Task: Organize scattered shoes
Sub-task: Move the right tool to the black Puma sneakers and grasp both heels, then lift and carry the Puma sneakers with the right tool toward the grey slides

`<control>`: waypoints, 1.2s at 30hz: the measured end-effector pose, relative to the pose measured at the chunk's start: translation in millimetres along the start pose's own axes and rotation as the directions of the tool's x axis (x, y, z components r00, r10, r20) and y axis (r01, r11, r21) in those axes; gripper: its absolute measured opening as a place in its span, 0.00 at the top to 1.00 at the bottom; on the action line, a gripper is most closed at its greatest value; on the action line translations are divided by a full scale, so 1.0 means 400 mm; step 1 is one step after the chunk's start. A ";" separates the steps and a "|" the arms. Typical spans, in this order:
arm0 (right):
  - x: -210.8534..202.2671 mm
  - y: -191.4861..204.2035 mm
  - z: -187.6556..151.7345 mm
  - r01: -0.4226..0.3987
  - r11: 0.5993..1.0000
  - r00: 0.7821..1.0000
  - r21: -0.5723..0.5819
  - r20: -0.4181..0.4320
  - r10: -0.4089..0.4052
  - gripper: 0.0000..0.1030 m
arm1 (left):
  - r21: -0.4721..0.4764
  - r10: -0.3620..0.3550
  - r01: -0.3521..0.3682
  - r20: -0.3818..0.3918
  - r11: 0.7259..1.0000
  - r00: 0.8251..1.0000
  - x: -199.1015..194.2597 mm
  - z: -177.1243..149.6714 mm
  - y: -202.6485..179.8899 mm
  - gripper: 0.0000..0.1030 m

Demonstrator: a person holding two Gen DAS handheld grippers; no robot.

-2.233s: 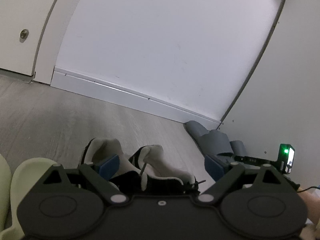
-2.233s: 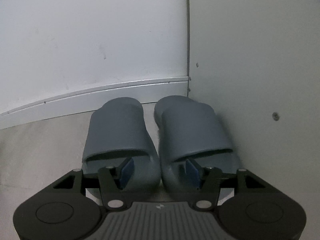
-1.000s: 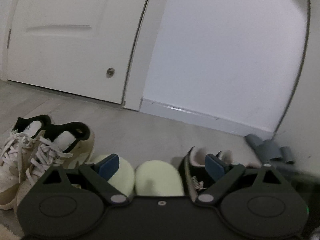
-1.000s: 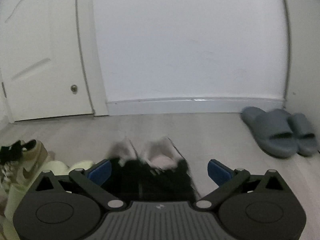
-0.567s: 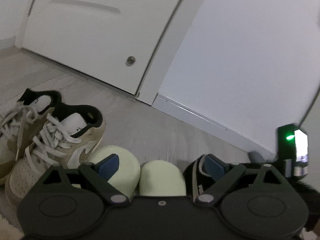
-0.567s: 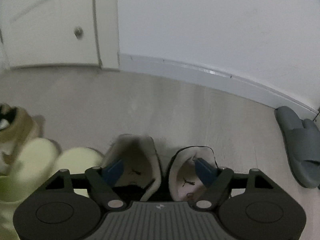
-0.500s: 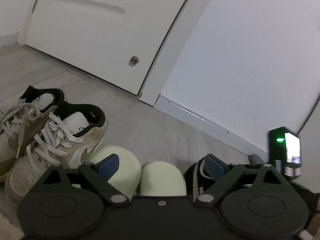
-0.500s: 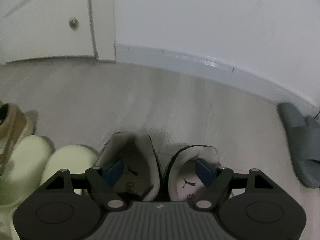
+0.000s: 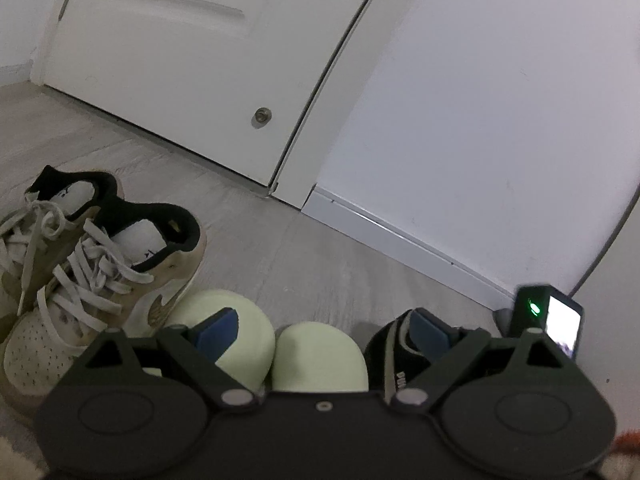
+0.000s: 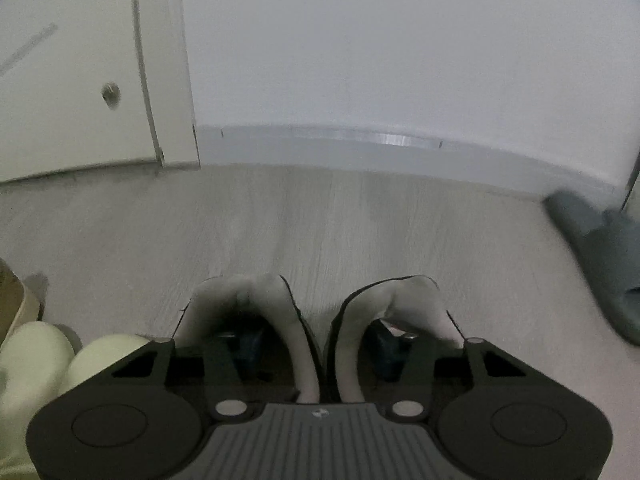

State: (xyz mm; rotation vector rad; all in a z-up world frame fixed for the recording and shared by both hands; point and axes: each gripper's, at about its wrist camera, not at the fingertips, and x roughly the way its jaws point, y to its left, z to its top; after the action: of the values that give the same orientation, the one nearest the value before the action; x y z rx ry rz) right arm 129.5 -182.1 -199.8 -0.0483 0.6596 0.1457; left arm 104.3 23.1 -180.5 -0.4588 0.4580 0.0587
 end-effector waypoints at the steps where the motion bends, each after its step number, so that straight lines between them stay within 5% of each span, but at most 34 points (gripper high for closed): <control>1: -0.019 0.000 -0.006 -0.002 1.000 0.999 -0.002 0.036 0.002 0.51 | -0.007 0.000 0.000 0.003 1.000 1.000 -0.003 -0.001 0.001 0.09; 9: -0.255 -0.001 -0.060 0.035 0.999 0.941 -0.012 0.337 -0.029 0.51 | 0.013 -0.033 0.033 0.005 0.999 0.999 -0.003 -0.012 -0.010 0.09; 11: -0.298 -0.002 -0.063 0.063 0.998 0.914 -0.015 0.402 -0.052 0.64 | 0.014 -0.043 0.043 0.003 0.999 0.999 0.003 -0.013 -0.009 0.09; 12: -0.349 0.005 -0.071 0.131 0.991 0.833 -0.035 0.545 -0.091 0.70 | 0.015 -0.045 0.045 0.006 0.999 0.999 0.001 -0.014 -0.010 0.09; 14: -0.424 0.024 -0.056 0.262 0.963 0.670 -0.065 0.731 -0.133 0.66 | 0.009 -0.050 0.050 0.021 0.999 0.999 -0.005 -0.015 -0.008 0.09; 15: -0.472 0.020 -0.013 0.270 0.959 0.616 -0.091 0.782 -0.099 0.66 | -0.001 -0.056 0.056 0.029 0.998 0.998 -0.009 -0.015 -0.005 0.09; 17: -0.540 -0.025 0.086 0.146 0.986 0.631 -0.078 0.775 -0.032 0.64 | -0.019 -0.060 0.061 0.038 0.998 0.997 -0.014 -0.015 0.001 0.09; 21: -0.566 -0.092 0.161 0.053 0.998 0.678 -0.043 0.735 -0.004 0.46 | -0.036 -0.041 0.044 0.065 0.998 0.997 -0.037 -0.014 0.008 0.09; 26: -0.508 -0.177 0.141 -0.021 0.999 0.837 -0.049 0.545 0.044 0.20 | -0.028 -0.054 0.057 0.081 0.998 0.995 -0.056 -0.018 0.002 0.09; 30: -0.403 -0.196 0.094 -0.134 0.989 0.950 -0.067 0.274 0.147 0.17 | -0.004 -0.066 0.067 0.064 0.998 0.996 -0.041 -0.021 -0.008 0.09; 36: -0.207 -0.154 0.096 -0.188 0.982 0.982 -0.027 -0.042 0.186 0.19 | 0.017 -0.095 0.094 0.063 0.995 0.994 -0.033 -0.021 -0.017 0.09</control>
State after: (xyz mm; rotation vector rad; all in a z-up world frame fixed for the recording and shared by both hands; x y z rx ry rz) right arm 97.2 -249.3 -118.6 -0.0189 0.7009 0.3370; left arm 90.0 13.9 -178.6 -0.4627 0.3739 -0.0210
